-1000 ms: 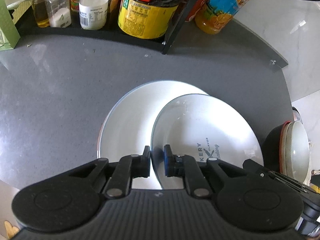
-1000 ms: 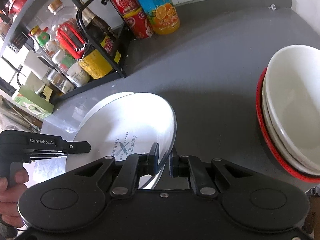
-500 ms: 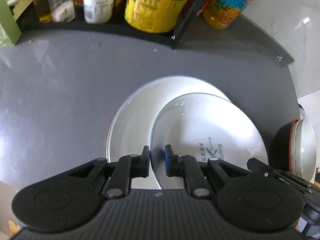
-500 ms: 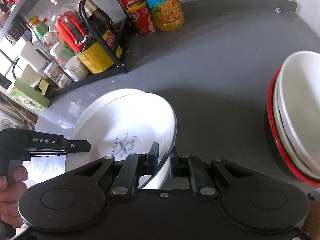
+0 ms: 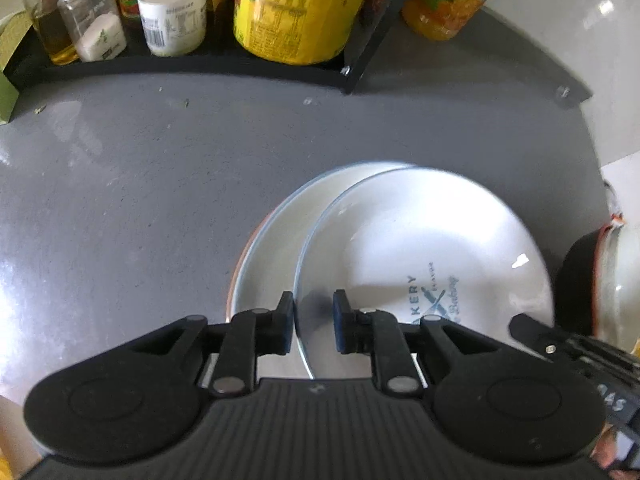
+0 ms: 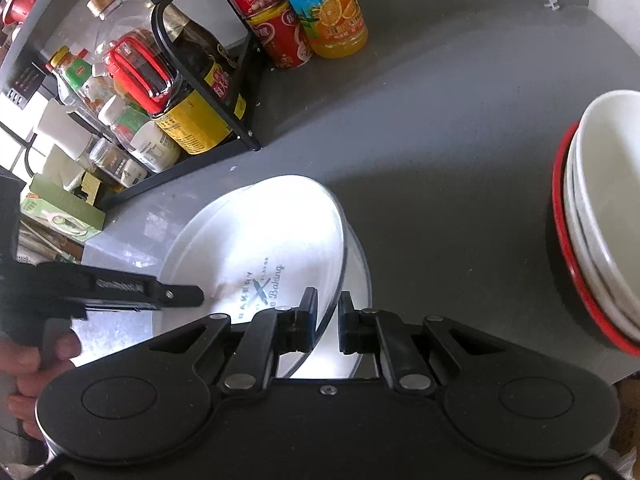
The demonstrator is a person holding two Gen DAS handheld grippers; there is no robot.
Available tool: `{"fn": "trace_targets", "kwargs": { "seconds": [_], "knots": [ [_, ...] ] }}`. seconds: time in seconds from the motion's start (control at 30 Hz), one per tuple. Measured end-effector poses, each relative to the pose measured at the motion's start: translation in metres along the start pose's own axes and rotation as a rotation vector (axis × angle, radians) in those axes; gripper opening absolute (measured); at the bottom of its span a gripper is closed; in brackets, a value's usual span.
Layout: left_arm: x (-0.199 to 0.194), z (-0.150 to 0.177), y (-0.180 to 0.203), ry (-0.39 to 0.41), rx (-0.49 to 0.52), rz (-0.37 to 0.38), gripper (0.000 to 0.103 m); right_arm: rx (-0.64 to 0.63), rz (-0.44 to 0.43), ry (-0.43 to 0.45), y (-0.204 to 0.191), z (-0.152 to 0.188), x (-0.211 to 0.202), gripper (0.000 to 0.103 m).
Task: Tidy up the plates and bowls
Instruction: 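Lower the 'BAKERY' plate with both grippers onto the 'Sweet' plate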
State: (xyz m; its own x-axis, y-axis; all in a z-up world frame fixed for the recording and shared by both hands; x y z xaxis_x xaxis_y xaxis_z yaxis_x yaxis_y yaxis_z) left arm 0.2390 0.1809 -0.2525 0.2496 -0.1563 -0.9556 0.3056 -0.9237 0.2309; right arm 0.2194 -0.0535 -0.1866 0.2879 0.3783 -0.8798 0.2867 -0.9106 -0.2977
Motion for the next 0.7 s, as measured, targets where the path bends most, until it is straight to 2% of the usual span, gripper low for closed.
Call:
{"fn": "trace_targets", "kwargs": {
  "seconds": [0.3, 0.47, 0.7],
  "knots": [
    [0.009, 0.009, 0.023, 0.01, 0.144, -0.089, 0.016, 0.016, 0.004, 0.039, 0.005, 0.007, -0.007, 0.007],
    [0.01, 0.009, 0.032, 0.024, 0.172, -0.109, 0.016, 0.035, 0.028, 0.024, 0.01, 0.013, -0.002, 0.007],
    [0.009, 0.008, 0.038, 0.035, 0.197, -0.136, 0.016, -0.003, 0.072, 0.012, 0.008, 0.016, 0.003, 0.009]
  ]
}}
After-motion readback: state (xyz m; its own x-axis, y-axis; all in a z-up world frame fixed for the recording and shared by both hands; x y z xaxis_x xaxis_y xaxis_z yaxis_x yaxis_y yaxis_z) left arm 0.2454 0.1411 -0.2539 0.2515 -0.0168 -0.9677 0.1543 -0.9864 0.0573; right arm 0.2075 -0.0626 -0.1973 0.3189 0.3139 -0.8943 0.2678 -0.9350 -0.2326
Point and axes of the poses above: each gripper's, at about its wrist camera, not at the fingertips, and x roughly the way its jaws point, y to its right, z to its underside, the point moved 3 cm from there along x, roughly the way its jaws point, and after that the axes turned 2 degrees about x, right-handed, at the moved point
